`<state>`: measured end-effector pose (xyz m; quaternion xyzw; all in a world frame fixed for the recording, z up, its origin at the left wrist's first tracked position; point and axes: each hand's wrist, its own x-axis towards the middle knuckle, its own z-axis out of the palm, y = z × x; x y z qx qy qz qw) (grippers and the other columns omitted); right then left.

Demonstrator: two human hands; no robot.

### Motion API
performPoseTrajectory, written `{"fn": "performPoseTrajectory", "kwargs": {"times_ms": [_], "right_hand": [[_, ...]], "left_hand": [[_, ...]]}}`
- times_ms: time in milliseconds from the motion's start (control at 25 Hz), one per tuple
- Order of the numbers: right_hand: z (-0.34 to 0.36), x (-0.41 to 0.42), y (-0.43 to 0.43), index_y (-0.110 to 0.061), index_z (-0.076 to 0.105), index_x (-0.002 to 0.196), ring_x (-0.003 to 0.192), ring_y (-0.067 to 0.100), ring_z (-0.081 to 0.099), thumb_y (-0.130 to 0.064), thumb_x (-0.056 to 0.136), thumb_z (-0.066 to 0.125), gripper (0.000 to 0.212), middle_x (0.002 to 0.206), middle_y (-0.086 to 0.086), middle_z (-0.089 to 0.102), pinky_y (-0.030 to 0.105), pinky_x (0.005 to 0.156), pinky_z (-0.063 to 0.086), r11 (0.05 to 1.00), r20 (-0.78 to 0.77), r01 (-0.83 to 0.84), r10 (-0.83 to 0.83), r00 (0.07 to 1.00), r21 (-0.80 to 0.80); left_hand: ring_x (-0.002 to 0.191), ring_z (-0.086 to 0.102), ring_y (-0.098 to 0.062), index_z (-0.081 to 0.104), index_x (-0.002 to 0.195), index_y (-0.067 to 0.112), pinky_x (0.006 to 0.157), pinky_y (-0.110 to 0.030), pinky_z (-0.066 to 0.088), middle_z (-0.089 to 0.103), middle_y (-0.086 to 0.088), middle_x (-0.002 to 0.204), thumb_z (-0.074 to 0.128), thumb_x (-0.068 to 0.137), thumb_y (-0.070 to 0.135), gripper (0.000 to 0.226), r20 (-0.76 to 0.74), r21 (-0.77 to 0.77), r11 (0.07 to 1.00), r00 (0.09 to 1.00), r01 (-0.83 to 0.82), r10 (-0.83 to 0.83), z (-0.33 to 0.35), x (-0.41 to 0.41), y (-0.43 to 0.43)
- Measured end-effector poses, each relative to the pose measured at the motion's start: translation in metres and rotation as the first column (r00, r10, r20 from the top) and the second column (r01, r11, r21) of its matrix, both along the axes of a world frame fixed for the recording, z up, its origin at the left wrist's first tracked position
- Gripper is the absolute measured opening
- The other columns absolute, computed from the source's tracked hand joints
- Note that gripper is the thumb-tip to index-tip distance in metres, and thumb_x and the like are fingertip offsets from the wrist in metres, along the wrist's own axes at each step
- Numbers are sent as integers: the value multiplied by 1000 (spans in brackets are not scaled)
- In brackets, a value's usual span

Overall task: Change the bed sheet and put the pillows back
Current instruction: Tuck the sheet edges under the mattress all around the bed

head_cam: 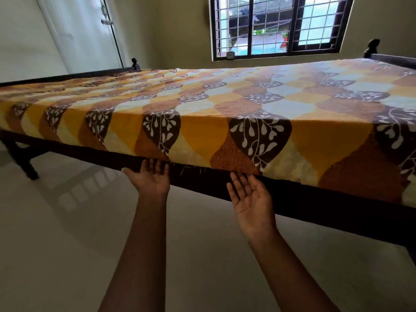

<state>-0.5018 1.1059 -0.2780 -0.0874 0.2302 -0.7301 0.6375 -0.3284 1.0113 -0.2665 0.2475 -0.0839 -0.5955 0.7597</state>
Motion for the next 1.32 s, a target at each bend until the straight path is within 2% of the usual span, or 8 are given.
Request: {"fn": "performPoseTrajectory", "kwargs": {"times_ms": [320,480,600,720,880,1040,1200,1320], "right_hand": [[-3,-4,-7,-6,45,132,105,19,64,-27,94,42,44,128,13,56,30,86,52,999,-75,-13,10,997,-38],[-5,-8,-12,-6,51,123,105,22,65,-37,48,85,89,123,16,59,35,88,52,994,-55,-21,15,998,-104],[-6,-10,-13,-4,52,118,107,24,64,-36,23,93,109,123,18,60,37,89,52,987,-51,-49,41,998,-153],[-7,-9,-14,-2,49,124,108,25,64,-36,25,93,113,127,19,57,38,89,51,985,-23,-41,37,999,-166],[-8,-10,-14,-1,48,126,109,26,63,-35,29,92,113,127,20,58,37,89,52,982,-18,-50,47,999,-183],[-8,-9,-12,-2,52,120,109,26,63,-37,27,92,107,123,20,61,39,90,52,981,-29,-78,74,997,-175],[-4,-12,-8,-1,50,122,109,26,63,-38,26,93,112,126,19,58,39,90,51,983,-25,-81,77,997,-163],[-1,-14,-8,-1,49,126,110,26,62,-40,28,92,114,127,19,58,39,90,51,982,-43,-91,85,996,-164]], "left_hand": [[126,42,-35,40,133,-1,104,-42,35,41,-23,138,15,85,74,92,-10,46,969,970,241,-241,-2,-2,3],[133,32,-40,26,142,-1,108,-49,30,30,-25,146,19,84,75,95,-166,-28,944,930,329,-329,1,-8,4],[133,31,-43,26,144,9,105,-58,26,31,-24,146,15,79,81,97,-189,-129,913,894,387,-406,9,-30,4],[130,37,-40,33,140,11,106,-57,29,38,-22,141,21,86,72,83,-240,-87,934,903,345,-356,16,-46,8],[119,52,-30,45,132,7,100,-45,40,54,-14,129,27,97,47,56,-200,155,969,967,192,-160,-10,-51,44],[128,41,-36,35,138,6,106,-47,33,44,-23,137,25,90,65,77,-316,-27,956,904,293,-286,-18,-56,51],[132,32,-43,22,145,8,103,-51,33,27,-29,145,24,78,80,99,-298,-110,915,866,388,-402,-4,-56,39],[132,32,-42,26,144,10,102,-51,32,29,-27,145,22,75,83,101,-288,-155,911,865,382,-412,-2,-68,31]]}}
